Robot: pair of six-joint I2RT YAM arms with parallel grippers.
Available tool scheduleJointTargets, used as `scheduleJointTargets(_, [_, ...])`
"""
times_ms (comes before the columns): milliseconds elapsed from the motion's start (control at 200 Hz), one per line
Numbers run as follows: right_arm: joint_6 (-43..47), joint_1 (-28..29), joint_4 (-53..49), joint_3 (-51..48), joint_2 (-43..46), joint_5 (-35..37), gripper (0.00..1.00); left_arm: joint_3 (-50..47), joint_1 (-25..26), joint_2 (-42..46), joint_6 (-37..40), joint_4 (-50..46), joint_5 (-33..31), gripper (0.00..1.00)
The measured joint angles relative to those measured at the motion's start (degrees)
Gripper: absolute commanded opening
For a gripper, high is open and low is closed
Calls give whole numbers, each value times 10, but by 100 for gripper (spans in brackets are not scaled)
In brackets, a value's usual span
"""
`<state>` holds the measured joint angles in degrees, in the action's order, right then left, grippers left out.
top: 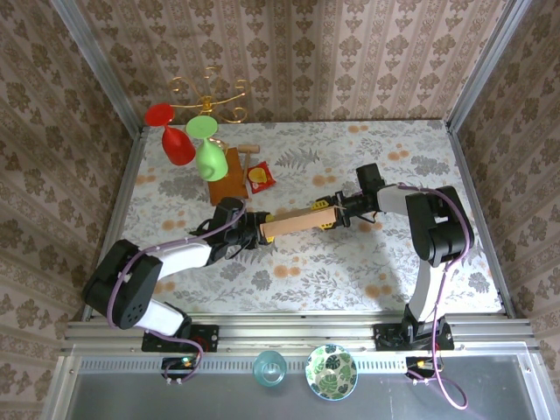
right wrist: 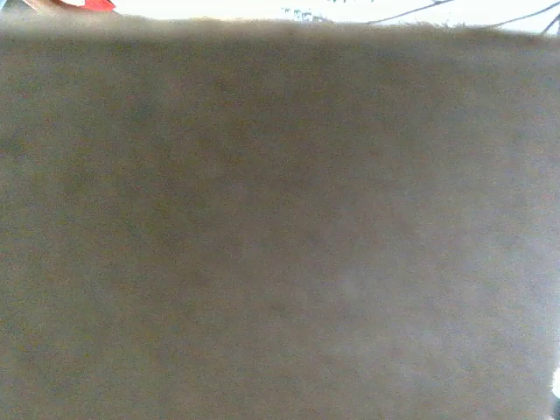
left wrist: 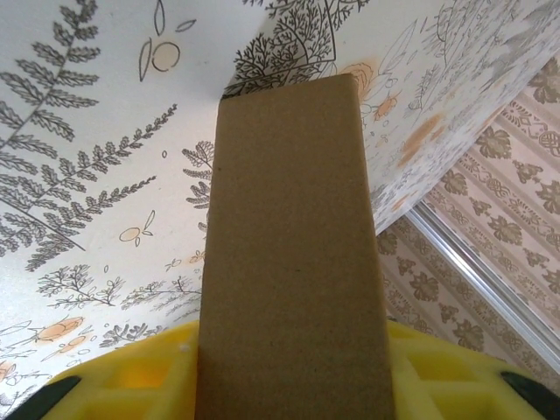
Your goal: Fold the paper box
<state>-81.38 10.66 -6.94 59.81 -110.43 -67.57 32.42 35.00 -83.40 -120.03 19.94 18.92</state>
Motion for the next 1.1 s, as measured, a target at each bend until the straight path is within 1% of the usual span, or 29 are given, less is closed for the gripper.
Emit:
scheduleJointTargets(70, [2, -1, -6, -2, 0, 10, 68, 0, 4, 5, 0, -8, -6, 31])
scheduleJointTargets(130, [23, -4, -27, 2, 0, 17, 73, 0, 7, 17, 0, -29, -9, 28])
scheduleJointTargets(180, [56, -9, -73, 14, 1, 35, 77, 1, 7, 37, 0, -61, -10, 26])
scheduleJointTargets(300, [137, -28, -179, 51, 21, 80, 79, 23, 1, 84, 0, -161, -9, 21])
scheduleJointTargets(465, [223, -64, -275, 67, 106, 142, 80, 62, -14, 127, 1, -281, -7, 18])
scheduleJointTargets(605, [301, -74, -333, 77, 164, 212, 76, 75, -21, 132, 0, -365, -7, 17])
scheduleJointTargets(645, [329, -70, -346, 78, 181, 237, 73, 78, -21, 132, 0, -392, -7, 17])
scheduleJointTargets(730, [385, -56, -366, 78, 217, 286, 67, 87, -24, 132, 0, -416, -4, 16])
scheduleJointTargets(815, [450, -27, -376, 79, 254, 336, 60, 94, -29, 132, 0, -433, -2, 16])
scheduleJointTargets(890, [508, 12, -367, 73, 288, 376, 50, 97, -33, 131, 0, -442, 3, 16])
scheduleJointTargets(1015, [593, 68, -334, 33, 351, 413, 46, 103, -44, 128, 0, -454, 12, 16])
scheduleJointTargets(1100, [644, 83, -325, 25, 374, 426, 43, 104, -53, 127, 0, -462, 17, 16])
